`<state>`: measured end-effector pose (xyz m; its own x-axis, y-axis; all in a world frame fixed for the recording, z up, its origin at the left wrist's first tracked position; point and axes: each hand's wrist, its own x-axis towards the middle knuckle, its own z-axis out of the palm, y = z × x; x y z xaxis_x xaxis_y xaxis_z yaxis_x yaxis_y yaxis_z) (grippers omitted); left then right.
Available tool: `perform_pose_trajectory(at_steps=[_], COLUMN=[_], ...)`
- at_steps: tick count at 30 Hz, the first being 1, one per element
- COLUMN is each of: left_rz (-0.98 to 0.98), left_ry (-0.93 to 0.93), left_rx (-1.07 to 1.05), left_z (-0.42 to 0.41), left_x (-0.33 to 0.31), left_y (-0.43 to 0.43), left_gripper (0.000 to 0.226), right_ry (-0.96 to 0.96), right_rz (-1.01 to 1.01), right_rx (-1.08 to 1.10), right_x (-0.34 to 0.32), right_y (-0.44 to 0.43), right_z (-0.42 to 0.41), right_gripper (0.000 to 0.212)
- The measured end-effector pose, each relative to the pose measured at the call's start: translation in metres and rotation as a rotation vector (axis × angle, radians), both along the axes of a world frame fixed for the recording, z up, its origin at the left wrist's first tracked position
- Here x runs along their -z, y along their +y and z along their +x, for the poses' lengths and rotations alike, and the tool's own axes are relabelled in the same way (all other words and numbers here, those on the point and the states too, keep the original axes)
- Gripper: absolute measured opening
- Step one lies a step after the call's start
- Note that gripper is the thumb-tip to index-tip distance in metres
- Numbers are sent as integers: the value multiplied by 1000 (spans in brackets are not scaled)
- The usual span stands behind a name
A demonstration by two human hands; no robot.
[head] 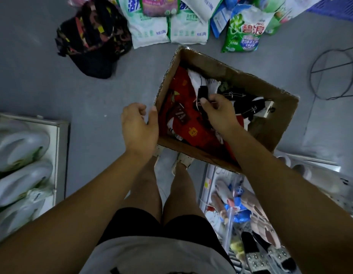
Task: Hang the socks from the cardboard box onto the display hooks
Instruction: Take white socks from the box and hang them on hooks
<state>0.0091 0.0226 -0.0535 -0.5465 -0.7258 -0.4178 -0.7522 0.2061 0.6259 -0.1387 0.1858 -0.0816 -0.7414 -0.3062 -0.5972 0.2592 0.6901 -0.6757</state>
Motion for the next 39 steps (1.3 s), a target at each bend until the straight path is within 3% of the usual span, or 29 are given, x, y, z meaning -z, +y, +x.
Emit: perform_pose_trajectory(at_steps=[5,8,10,12,14,17,19,26,30,34,39], left_rz=[155,268,611,981,1122,1098,1086,1034,1005,990,987], left_ry=[11,2,-82,-144,-127,-43,-13,5,-22,-36,11], left_rx=[-148,-191,-279,-407,-439,-464,-454,-481,-471,-471,-517], left_z=[-7,-22,-38,-49,-52,-57,-61,-58,-55,-50,-42], left_x=[-19,-37,-35,-29,-16,-9,-4,6,16,25,22], left_y=[3,8,16,20,23,27,26,16,17,21,25], left_gripper=[46,55,55,80,87,41,30,33,37,40,40], right_ry=[-405,-547,-594,-623,-624,-584,-527,-373,-401,-294,-257], right_rz=[-453,-573,-596,-585,-536,-454,-385,-116,-53,57,36], right_rx=[343,457,482,493,488,522,587,749,725,578,682], right_x=[-64,-83,-84,-81,-78,-72,-64,5,29,46,45], right_y=[6,8,10,14,18,24,25,0,-21,-17,-7], right_z=[29,47,58,69,77,80,70,-23,-52,-47,-38], right_gripper=[25,26,32,36,33,23,27,58,38,35,21])
